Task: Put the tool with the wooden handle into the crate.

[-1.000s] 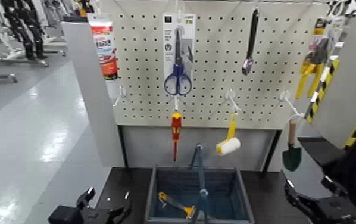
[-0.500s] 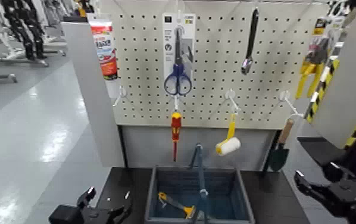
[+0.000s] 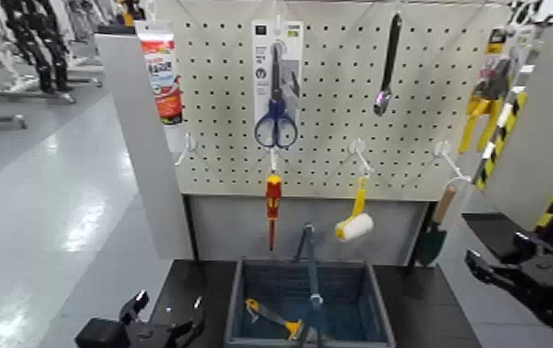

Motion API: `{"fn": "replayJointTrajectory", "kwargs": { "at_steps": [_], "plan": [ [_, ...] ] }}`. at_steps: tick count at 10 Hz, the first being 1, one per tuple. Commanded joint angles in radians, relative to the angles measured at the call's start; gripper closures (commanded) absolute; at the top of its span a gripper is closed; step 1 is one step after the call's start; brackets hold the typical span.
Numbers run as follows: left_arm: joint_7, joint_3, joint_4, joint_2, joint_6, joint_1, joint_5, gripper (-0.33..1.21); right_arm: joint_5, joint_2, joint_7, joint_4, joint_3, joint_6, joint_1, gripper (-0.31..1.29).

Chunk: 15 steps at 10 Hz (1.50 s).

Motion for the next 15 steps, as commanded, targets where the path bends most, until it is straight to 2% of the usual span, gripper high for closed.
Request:
{"fn": "replayJointTrajectory", "kwargs": {
  "at_steps": [1, 2, 5, 7, 10, 14, 15],
  "plan": [
    [0.000, 0.000, 0.002, -0.003, -0.002, 0.000, 0.000, 0.11, -0.005, -0.053, 0.041, 0.070, 0.036, 0.024, -0.078, 0.12],
    [0.000, 0.000, 0.002, -0.003, -0.002, 0.000, 0.000, 0.11, -0.019, -0.072, 0.052, 0.107, 0.051, 0.017, -0.109, 0.12],
    [-0.002, 0.000, 0.002, -0.001, -0.003, -0.002, 0.002, 0.11, -0.022, -0.127, 0.098, 0.221, 0.108, 0.014, -0.209, 0.12],
    [-0.002, 0.000, 0.003, -0.003, -0.003, -0.003, 0.002, 0.11, -0.041, -0.152, 0.126, 0.285, 0.148, 0.017, -0.264, 0.12],
    [-0.002, -0.003, 0.005, -0.003, -0.005, -0.006, 0.002, 0.11, -0.070, -0.168, 0.158, 0.371, 0.212, -0.003, -0.328, 0.12],
    [-0.006, -0.006, 0.009, -0.004, -0.005, -0.011, 0.002, 0.11, -0.093, -0.179, 0.179, 0.454, 0.270, -0.038, -0.390, 0.15],
    [-0.006, -0.006, 0.011, -0.004, -0.005, -0.013, 0.002, 0.11, -0.093, -0.182, 0.181, 0.464, 0.283, -0.042, -0.404, 0.21]
  ]
}}
